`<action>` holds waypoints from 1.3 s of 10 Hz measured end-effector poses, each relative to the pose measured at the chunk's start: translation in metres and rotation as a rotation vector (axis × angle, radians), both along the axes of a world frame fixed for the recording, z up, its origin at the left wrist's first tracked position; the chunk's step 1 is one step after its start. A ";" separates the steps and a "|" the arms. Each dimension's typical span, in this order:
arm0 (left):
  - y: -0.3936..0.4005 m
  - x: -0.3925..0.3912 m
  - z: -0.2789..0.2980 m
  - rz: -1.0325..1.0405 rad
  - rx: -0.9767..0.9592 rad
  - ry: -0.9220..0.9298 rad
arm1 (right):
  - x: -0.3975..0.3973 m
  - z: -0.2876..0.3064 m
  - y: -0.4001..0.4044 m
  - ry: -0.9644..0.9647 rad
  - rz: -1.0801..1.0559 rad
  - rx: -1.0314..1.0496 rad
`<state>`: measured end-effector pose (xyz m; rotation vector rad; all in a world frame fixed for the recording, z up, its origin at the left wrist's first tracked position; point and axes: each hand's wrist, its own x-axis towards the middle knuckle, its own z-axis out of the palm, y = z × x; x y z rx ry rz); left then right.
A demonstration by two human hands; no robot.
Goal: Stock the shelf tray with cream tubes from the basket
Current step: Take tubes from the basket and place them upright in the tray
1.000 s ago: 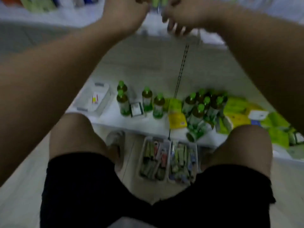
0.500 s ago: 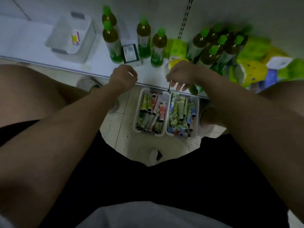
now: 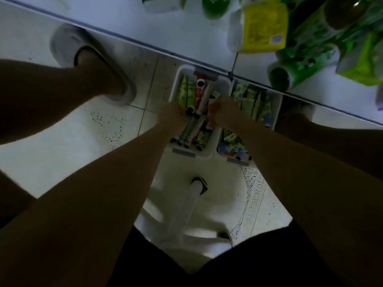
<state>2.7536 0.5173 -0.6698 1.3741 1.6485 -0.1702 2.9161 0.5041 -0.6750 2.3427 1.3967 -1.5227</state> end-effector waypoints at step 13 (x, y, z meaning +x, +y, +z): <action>-0.020 0.003 -0.015 -0.091 0.448 -0.005 | 0.011 0.025 -0.009 0.185 -0.130 -0.106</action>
